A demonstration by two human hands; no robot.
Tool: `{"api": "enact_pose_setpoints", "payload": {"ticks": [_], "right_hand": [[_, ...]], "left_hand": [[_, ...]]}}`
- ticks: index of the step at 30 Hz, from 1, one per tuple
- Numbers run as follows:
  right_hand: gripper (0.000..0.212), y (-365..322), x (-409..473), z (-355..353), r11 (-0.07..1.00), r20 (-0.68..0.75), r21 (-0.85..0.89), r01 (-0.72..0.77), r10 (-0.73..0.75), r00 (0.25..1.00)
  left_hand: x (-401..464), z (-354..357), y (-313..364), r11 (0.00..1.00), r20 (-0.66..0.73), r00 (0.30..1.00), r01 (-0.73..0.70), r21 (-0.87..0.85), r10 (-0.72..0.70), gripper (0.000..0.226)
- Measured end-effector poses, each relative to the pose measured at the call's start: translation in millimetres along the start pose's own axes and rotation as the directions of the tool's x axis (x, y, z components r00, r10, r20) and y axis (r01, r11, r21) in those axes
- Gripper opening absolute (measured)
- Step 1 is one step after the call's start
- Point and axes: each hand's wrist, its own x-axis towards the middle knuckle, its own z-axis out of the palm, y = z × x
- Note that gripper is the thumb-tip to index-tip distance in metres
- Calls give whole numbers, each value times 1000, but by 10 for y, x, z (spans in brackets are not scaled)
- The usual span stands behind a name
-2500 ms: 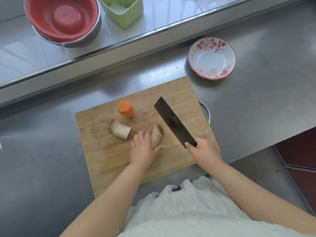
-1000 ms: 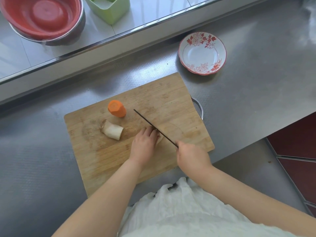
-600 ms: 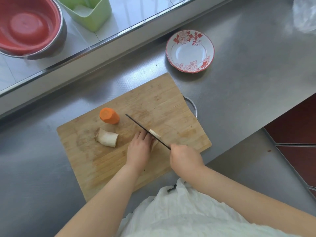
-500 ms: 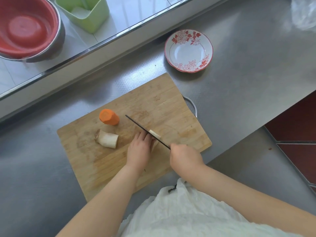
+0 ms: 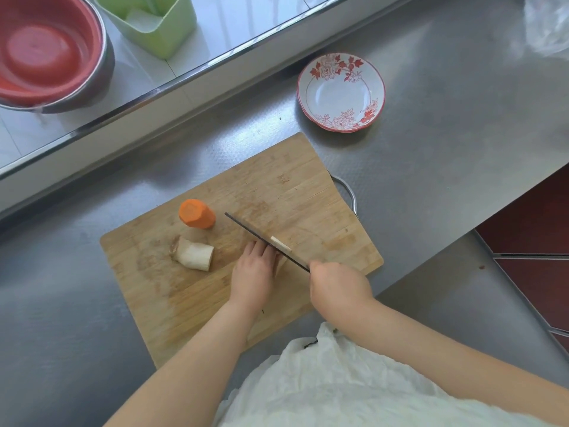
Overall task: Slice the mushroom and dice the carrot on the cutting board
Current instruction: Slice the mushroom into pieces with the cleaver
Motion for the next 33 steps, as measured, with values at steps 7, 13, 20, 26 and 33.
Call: {"api": "enact_pose_setpoints", "payload": {"ticks": [7,13,20,26,33], "right_hand": [[26,-10,50,-25,999,35,23,-44,43,998],[29,-34,121,-33,997,71,32,-65,62,995],[28,37,261,98,993,86,76,-86,79,993],[31,246,355,64,966,108,241,-93,69,992],[18,211,9,104,995,-11,95,19,-18,1000]], "left_hand": [[19,-19,34,998,23,998,55,6,-55,9],[19,-7,42,997,3,997,72,10,-72,15],[-10,23,17,997,-3,997,73,-23,-73,11],[-54,24,51,998,-43,997,65,-19,-66,10],[-50,38,62,996,-45,995,86,-20,-87,14]]}}
